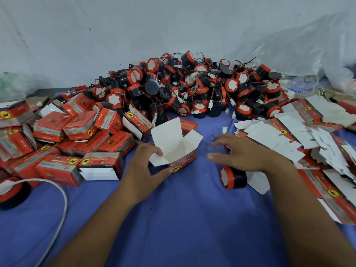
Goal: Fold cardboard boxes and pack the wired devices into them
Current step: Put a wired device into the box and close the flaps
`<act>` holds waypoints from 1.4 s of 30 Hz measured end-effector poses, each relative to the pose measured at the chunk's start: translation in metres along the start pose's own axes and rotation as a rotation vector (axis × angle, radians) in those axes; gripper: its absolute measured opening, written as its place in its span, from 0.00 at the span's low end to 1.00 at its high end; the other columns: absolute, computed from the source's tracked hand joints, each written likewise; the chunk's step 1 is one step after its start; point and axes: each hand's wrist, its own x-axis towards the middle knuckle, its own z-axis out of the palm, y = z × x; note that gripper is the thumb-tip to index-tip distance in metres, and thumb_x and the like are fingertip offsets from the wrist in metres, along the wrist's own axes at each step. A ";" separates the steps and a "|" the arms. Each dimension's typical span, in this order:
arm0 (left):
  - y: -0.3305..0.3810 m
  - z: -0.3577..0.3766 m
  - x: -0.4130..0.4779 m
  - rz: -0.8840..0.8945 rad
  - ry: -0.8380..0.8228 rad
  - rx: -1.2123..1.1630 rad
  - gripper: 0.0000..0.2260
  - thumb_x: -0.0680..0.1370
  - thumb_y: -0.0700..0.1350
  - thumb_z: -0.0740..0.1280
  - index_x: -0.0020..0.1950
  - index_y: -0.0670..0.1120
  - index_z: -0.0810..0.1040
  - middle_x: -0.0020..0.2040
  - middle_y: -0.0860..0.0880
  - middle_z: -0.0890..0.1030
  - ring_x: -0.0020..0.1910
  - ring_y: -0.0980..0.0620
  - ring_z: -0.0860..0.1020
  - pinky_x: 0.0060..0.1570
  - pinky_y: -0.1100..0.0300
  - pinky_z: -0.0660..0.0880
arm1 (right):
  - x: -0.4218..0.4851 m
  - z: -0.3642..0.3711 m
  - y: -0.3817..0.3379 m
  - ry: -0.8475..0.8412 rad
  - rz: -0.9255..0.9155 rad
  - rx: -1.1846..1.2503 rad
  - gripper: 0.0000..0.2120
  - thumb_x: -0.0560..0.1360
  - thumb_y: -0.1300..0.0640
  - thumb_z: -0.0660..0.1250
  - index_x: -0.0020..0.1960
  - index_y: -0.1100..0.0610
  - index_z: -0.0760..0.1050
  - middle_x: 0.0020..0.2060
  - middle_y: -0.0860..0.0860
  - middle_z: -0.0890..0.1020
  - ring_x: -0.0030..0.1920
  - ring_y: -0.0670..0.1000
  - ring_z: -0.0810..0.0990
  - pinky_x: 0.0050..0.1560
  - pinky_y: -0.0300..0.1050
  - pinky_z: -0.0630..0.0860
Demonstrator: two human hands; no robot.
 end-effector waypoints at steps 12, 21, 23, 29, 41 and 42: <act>0.000 0.000 -0.001 -0.067 0.024 -0.080 0.21 0.70 0.46 0.77 0.54 0.58 0.70 0.54 0.63 0.74 0.56 0.62 0.73 0.42 0.74 0.70 | -0.022 -0.025 -0.017 -0.054 0.036 0.031 0.19 0.69 0.49 0.79 0.57 0.42 0.76 0.50 0.41 0.82 0.51 0.44 0.81 0.57 0.46 0.79; 0.008 0.000 -0.004 -0.036 -0.019 -0.124 0.27 0.68 0.46 0.79 0.61 0.57 0.69 0.55 0.66 0.74 0.55 0.69 0.73 0.44 0.76 0.70 | 0.005 0.026 -0.072 0.704 -0.183 0.117 0.26 0.70 0.36 0.72 0.59 0.52 0.75 0.54 0.48 0.69 0.55 0.48 0.70 0.55 0.38 0.71; 0.012 0.000 -0.005 -0.010 -0.049 -0.133 0.28 0.67 0.49 0.77 0.63 0.58 0.69 0.54 0.68 0.75 0.55 0.68 0.74 0.45 0.75 0.72 | 0.008 0.043 -0.079 0.592 -0.219 0.025 0.26 0.71 0.37 0.71 0.59 0.53 0.72 0.51 0.47 0.71 0.49 0.47 0.71 0.49 0.42 0.72; 0.014 -0.001 -0.006 0.008 -0.084 -0.179 0.33 0.69 0.46 0.77 0.68 0.57 0.65 0.58 0.69 0.75 0.57 0.66 0.76 0.50 0.71 0.75 | 0.014 0.067 -0.086 0.393 -0.216 -0.066 0.24 0.73 0.37 0.71 0.50 0.51 0.62 0.48 0.45 0.67 0.43 0.50 0.68 0.39 0.46 0.64; 0.013 0.001 -0.004 0.129 -0.003 0.016 0.19 0.70 0.47 0.79 0.60 0.48 0.83 0.54 0.48 0.80 0.51 0.56 0.78 0.49 0.73 0.73 | 0.016 0.054 -0.078 0.357 -0.259 -0.110 0.17 0.82 0.48 0.61 0.39 0.54 0.77 0.34 0.46 0.75 0.44 0.52 0.71 0.52 0.51 0.66; 0.012 0.000 -0.004 0.120 -0.010 0.003 0.19 0.70 0.47 0.78 0.60 0.48 0.83 0.56 0.49 0.80 0.53 0.57 0.78 0.50 0.72 0.73 | 0.020 0.051 -0.071 0.437 -0.209 0.037 0.15 0.82 0.51 0.62 0.40 0.56 0.79 0.37 0.49 0.79 0.44 0.52 0.74 0.52 0.51 0.70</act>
